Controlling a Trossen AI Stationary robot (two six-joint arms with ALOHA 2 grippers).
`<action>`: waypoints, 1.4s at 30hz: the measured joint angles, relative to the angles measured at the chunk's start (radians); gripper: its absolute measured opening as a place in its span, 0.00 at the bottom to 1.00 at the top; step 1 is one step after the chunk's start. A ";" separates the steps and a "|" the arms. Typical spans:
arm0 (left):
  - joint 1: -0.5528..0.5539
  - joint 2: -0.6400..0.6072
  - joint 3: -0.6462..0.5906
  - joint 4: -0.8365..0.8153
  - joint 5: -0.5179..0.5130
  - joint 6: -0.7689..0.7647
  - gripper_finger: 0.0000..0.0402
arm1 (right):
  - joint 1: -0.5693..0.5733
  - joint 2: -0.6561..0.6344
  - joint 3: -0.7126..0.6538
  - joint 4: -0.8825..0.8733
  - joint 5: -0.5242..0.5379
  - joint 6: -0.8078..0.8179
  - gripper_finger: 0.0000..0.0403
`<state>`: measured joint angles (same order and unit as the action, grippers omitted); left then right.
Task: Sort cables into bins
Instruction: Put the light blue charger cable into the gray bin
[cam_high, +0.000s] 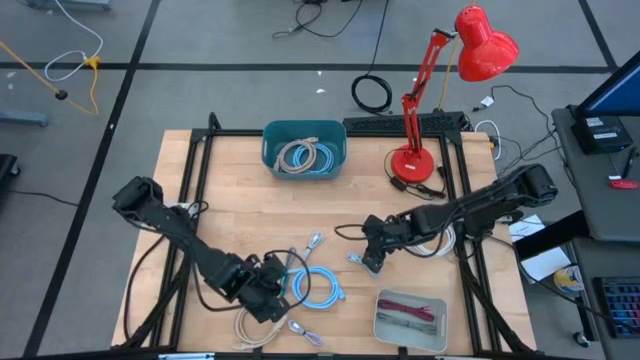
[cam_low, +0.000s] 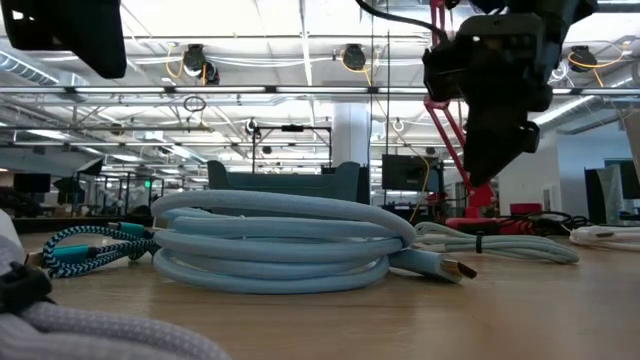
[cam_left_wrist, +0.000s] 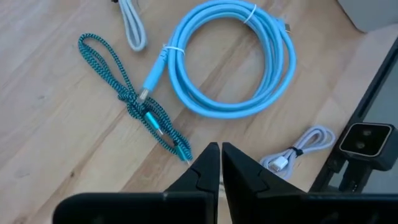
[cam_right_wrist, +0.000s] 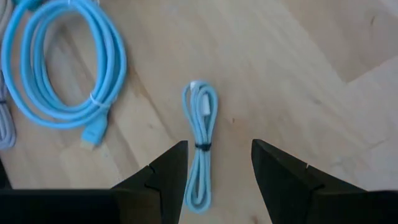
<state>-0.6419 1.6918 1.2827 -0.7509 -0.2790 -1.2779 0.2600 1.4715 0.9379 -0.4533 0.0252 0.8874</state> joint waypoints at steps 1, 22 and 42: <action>0.002 0.000 0.000 0.000 0.000 0.003 0.04 | 0.005 0.000 0.000 0.001 0.001 0.000 0.42; -0.022 0.000 0.000 -0.002 0.013 0.007 0.05 | 0.018 0.182 0.000 0.076 -0.067 -0.063 0.42; -0.033 0.000 0.000 -0.003 0.016 0.004 0.05 | 0.044 0.253 0.000 0.097 -0.045 -0.066 0.12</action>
<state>-0.6746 1.6918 1.2827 -0.7542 -0.2634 -1.2737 0.3042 1.7247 0.9382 -0.3561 -0.0197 0.8219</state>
